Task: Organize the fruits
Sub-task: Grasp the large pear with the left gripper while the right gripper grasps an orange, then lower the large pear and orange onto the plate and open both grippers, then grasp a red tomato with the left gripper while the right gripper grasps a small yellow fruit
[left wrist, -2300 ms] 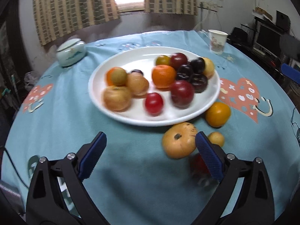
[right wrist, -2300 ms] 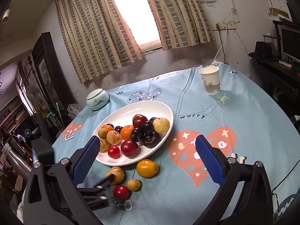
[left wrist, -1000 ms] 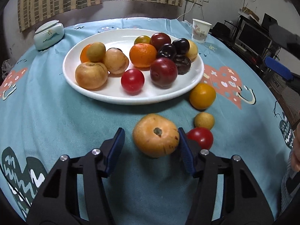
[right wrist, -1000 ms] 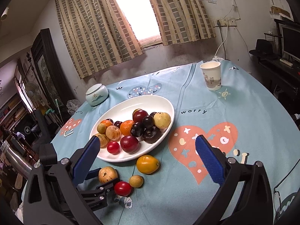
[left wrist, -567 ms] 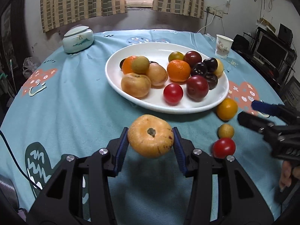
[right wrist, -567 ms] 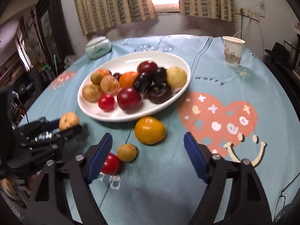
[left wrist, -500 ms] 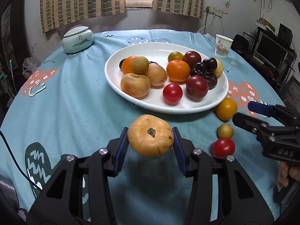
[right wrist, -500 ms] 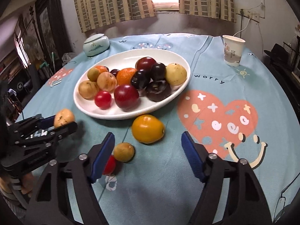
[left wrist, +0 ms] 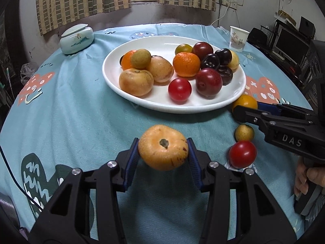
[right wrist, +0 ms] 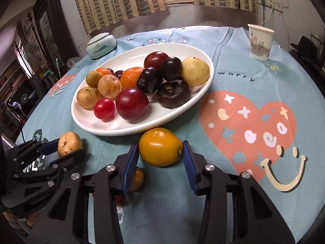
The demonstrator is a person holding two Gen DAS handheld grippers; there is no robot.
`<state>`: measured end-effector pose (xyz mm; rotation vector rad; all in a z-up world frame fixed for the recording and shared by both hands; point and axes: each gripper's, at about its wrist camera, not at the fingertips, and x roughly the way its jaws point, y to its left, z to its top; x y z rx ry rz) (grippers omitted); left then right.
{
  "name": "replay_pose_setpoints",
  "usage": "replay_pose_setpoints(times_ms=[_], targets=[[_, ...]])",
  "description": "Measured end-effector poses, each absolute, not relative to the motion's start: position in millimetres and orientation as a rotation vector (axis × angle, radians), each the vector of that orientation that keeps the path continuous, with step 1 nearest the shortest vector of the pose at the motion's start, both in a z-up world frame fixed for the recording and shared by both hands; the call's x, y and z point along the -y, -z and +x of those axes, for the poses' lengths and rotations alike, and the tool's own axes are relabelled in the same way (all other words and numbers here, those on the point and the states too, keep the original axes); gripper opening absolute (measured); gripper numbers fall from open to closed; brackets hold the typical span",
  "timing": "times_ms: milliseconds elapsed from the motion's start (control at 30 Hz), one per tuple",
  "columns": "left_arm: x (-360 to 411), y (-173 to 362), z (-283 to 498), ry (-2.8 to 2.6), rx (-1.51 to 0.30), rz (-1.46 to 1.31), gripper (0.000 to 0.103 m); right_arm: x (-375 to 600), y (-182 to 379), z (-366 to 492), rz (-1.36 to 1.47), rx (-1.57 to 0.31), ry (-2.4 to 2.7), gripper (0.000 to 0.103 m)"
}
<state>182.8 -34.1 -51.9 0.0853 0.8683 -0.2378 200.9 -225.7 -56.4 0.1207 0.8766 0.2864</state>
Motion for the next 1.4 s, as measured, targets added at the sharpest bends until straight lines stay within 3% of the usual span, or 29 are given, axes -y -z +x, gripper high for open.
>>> replay_pose_setpoints(times_ms=[200,467,600,967,1033,1067,1100,1167,1400], targets=[[32,47,178,0.220,-0.839,0.085,0.047,233,49,189,0.142,-0.869,-0.293,0.042],[19,-23,178,0.149,-0.669,0.034,0.047,253,-44,132,0.193,-0.516,-0.261,0.042],[24,-48,212,0.110,-0.624,-0.010,0.047,243,-70,165,0.154,-0.489,-0.256,0.042],[47,-3,295,0.090,-0.737,-0.034,0.047,232,-6,292,0.163,-0.667,-0.212,0.042],[46,0,298,0.091,-0.736,-0.040,0.055,226,-2,296,0.148,-0.669,-0.219,0.043],[45,1,298,0.073,-0.727,-0.038,0.061,224,-1,297,0.138,-0.675,-0.227,0.047],[43,0,297,0.059,-0.717,-0.038,0.071,222,-1,297,0.132,-0.673,-0.227,0.064],[39,-3,295,0.041,-0.704,-0.045,0.076,223,-6,291,0.125,-0.635,-0.194,0.072],[23,-24,269,0.032,-0.669,-0.061,0.077,241,-74,232,0.203,-0.437,-0.264,0.076]])
